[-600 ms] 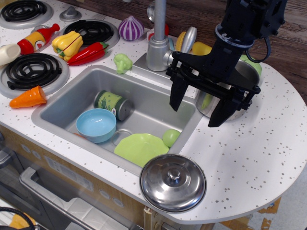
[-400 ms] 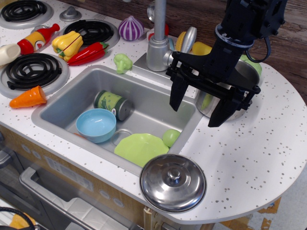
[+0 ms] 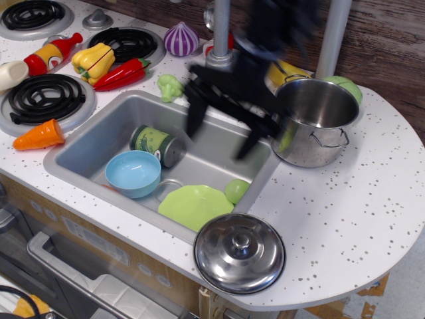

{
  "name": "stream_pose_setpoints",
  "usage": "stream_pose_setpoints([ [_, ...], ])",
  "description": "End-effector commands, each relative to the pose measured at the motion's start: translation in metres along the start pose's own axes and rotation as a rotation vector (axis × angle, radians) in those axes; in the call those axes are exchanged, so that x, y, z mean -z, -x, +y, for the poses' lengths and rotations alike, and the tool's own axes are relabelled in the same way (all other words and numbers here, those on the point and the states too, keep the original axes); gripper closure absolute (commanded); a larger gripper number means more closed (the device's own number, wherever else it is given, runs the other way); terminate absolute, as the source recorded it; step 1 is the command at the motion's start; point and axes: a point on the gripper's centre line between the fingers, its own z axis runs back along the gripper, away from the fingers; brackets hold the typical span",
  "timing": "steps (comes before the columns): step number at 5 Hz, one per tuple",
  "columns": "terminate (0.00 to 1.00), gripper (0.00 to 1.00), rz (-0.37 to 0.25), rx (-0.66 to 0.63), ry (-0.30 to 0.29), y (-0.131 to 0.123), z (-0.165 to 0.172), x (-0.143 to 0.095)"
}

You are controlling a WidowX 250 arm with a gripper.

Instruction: Put broccoli in pot or pan

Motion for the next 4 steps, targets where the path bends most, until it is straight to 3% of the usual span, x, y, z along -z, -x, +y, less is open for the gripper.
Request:
stream_pose_setpoints([
  [1,0.00,0.00,-0.129,0.006,-0.028,-0.023,0.071,-0.007],
  [2,0.00,0.00,-0.248,0.016,-0.016,-0.062,0.109,0.004],
  [4,0.00,0.00,-0.375,0.067,0.043,-0.115,0.135,0.027],
])
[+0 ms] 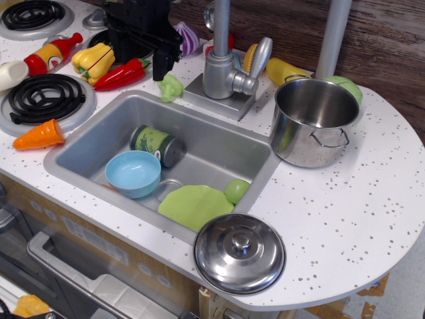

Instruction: Put broccoli in pot or pan

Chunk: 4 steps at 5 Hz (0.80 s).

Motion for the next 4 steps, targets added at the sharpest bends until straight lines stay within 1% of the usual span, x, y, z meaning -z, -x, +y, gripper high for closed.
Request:
stream_pose_setpoints([
  [1,0.00,0.00,-0.072,0.023,0.010,-0.018,0.003,0.004],
  [2,0.00,0.00,-0.104,0.038,0.048,-0.018,-0.002,0.014],
  [3,0.00,0.00,-0.137,0.041,0.044,-0.026,-0.010,0.024],
  [4,0.00,0.00,-0.141,0.058,0.051,-0.026,-0.010,0.030],
])
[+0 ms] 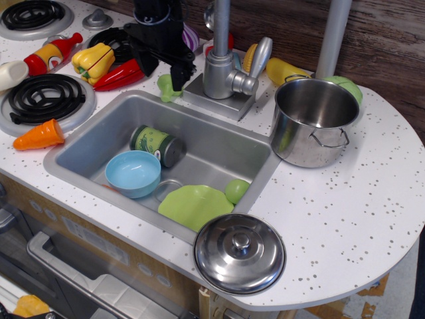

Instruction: Put broccoli in pot or pan

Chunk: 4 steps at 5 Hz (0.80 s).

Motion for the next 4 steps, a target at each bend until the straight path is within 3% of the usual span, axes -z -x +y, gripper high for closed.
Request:
stream_pose_setpoints([
  [1,0.00,0.00,-0.057,0.035,-0.002,-0.004,0.011,0.001],
  [2,0.00,0.00,-0.085,0.043,0.025,-0.005,0.012,0.013],
  [4,0.00,0.00,-0.090,0.061,0.014,-0.009,0.025,0.022],
])
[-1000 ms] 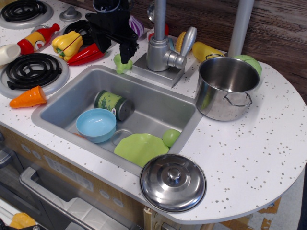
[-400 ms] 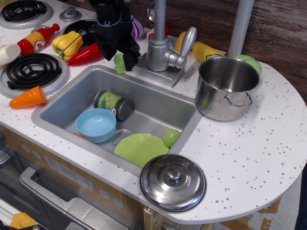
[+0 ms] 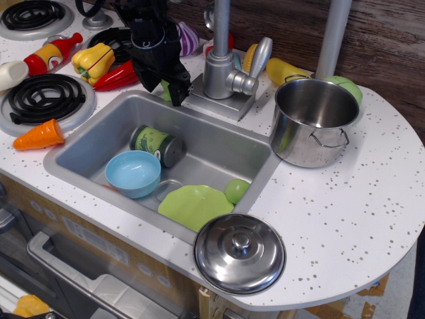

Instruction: Put broccoli in pot or pan

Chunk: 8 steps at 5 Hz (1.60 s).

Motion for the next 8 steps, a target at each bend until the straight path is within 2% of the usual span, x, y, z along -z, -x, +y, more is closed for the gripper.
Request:
stream_pose_setpoints([
  [1,0.00,0.00,-0.059,0.038,-0.034,-0.016,0.024,-0.010],
  [2,0.00,0.00,-0.061,0.049,-0.025,-0.018,0.029,-0.009],
  [3,0.00,0.00,-0.095,0.028,0.008,-0.018,0.031,-0.003],
  [4,0.00,1.00,-0.096,-0.010,0.060,-0.019,0.028,-0.001],
  [5,0.00,1.00,-0.100,-0.023,0.075,-0.020,0.027,-0.001],
  [6,0.00,1.00,-0.079,-0.035,0.082,-0.020,0.024,-0.008],
  [7,0.00,1.00,-0.013,-0.056,0.023,-0.022,0.015,-0.045],
  [8,0.00,1.00,0.084,-0.120,-0.063,-0.017,-0.011,-0.094],
])
